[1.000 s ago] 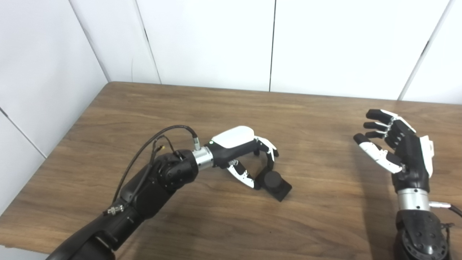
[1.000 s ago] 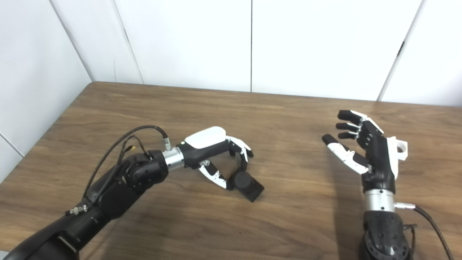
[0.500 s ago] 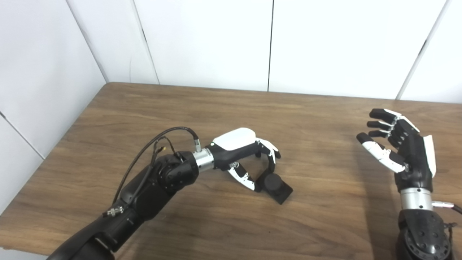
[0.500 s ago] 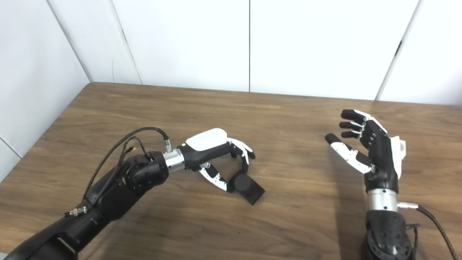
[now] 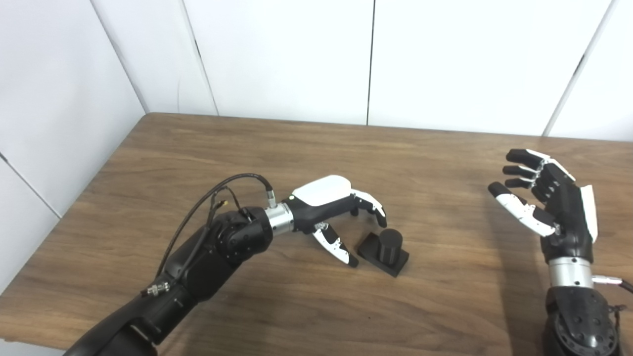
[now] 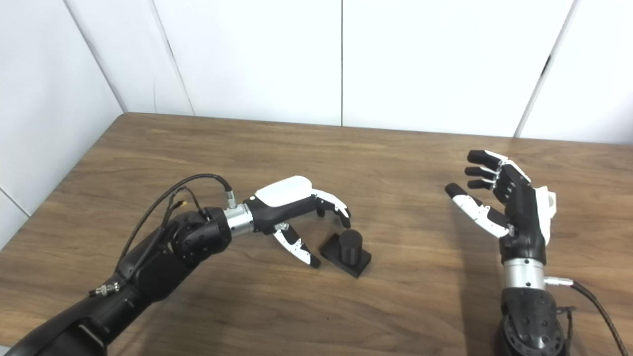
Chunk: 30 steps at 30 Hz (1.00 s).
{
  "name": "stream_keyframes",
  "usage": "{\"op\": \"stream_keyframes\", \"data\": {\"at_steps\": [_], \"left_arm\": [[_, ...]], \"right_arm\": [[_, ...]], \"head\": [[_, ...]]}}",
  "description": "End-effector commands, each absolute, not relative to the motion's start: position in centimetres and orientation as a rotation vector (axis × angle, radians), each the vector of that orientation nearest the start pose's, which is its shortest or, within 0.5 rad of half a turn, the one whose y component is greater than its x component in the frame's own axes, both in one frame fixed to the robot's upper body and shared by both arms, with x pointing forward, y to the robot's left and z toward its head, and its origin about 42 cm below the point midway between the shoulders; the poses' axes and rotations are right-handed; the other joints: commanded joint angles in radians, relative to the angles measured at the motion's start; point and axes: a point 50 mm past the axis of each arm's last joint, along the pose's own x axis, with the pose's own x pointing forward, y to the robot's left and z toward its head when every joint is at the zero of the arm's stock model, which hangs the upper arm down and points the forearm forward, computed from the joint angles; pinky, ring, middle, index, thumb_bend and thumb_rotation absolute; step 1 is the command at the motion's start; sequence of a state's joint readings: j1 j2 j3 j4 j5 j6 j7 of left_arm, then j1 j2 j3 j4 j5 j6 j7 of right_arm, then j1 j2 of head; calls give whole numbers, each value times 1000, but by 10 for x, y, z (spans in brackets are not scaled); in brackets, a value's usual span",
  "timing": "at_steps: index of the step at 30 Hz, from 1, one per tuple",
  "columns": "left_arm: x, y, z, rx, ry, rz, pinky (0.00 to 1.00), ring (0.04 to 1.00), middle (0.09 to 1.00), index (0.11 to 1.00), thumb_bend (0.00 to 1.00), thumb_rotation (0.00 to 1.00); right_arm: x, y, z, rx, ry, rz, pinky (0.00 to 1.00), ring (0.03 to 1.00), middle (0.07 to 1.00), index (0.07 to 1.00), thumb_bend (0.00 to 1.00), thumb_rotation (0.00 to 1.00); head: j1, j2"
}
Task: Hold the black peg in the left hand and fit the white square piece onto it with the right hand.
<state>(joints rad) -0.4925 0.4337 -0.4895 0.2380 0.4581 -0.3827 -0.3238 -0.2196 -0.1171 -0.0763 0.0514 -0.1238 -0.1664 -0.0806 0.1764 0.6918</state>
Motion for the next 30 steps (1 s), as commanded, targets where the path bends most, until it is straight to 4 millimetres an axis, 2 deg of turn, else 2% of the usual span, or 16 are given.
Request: {"op": "stream_keyframes", "data": {"at_steps": [1, 9, 10, 12, 30], "left_arm": [[381, 188, 151, 1093, -394, -1003, 626, 768, 793, 661, 848, 163], [381, 189, 152, 1089, -398, -995, 622, 763, 788, 569, 816, 143], [381, 189, 151, 1089, -399, -993, 622, 765, 789, 532, 672, 108], [382, 190, 150, 1091, -405, -988, 610, 760, 785, 496, 536, 76], [381, 191, 146, 1113, -400, -946, 590, 746, 772, 491, 521, 73]], "right_arm": [[357, -254, 183, -219, -415, -112, 581, 669, 723, 686, 661, 310], [358, -254, 181, -212, -416, -109, 577, 669, 723, 686, 679, 329], [358, -254, 182, -213, -416, -110, 577, 669, 722, 686, 676, 326], [358, -254, 182, -209, -413, -110, 579, 671, 722, 686, 675, 321], [361, -256, 179, -213, -415, -113, 578, 665, 720, 686, 676, 329]], "head": [[0, 1], [7, 2], [7, 2], [9, 1], [13, 2]]}}
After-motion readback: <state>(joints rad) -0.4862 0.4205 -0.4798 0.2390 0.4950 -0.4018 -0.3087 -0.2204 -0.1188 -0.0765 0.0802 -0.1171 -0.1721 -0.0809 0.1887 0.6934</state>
